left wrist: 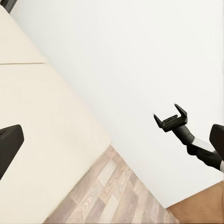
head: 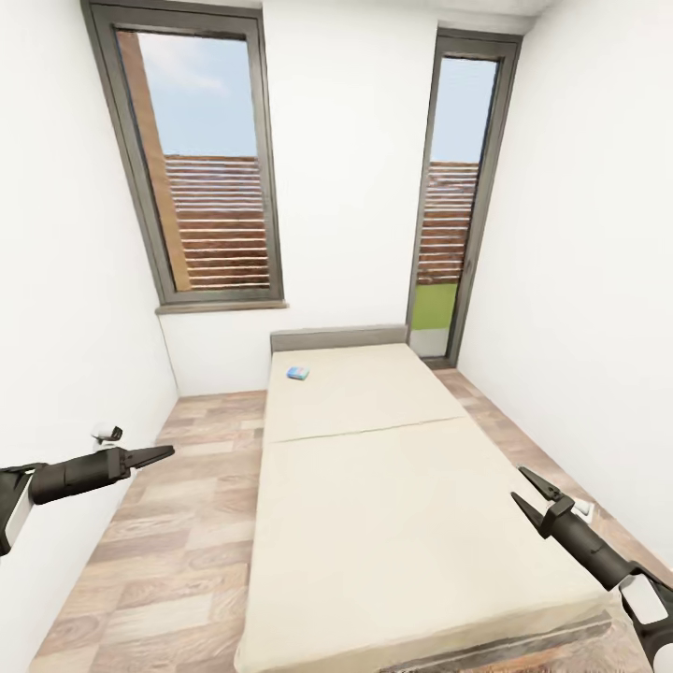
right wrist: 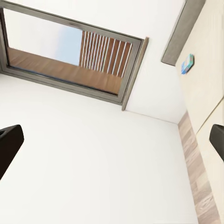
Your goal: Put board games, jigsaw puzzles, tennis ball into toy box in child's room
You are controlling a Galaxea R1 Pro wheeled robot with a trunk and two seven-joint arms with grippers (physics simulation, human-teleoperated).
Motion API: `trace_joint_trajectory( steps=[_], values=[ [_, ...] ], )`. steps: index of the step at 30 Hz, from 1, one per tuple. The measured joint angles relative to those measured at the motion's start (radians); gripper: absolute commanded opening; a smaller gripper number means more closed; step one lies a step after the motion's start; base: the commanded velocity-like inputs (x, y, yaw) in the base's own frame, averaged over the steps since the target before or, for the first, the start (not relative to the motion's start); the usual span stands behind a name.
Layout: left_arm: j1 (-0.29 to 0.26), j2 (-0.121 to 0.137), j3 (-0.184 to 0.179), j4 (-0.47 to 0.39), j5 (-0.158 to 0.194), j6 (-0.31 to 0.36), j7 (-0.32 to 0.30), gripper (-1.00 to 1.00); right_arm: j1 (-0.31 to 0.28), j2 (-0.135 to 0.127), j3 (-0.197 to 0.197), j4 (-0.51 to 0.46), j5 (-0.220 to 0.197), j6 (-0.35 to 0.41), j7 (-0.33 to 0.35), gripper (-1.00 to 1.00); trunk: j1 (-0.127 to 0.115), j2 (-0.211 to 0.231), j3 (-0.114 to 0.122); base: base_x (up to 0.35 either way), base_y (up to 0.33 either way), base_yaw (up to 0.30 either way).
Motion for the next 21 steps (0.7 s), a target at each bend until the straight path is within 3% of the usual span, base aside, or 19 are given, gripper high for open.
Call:
trace_joint_trajectory(
  steps=[9, 21],
  values=[
    [0.0, 0.0, 0.0, 0.0, 0.0, -0.001, 0.0, 1.0, 0.0, 0.0, 0.0, 0.0, 0.001, -0.002, 0.0, 1.0, 0.0, 0.0, 0.0, 0.0, 0.239, -0.275],
    [0.0, 0.0, 0.0, 0.0, 0.001, -0.002, 0.0, 1.0, 0.0, 0.0, 0.0, 0.0, 0.002, -0.004, 0.0, 1.0, 0.0, 0.0, 0.002, 0.0, 0.046, -0.278]
  ],
)
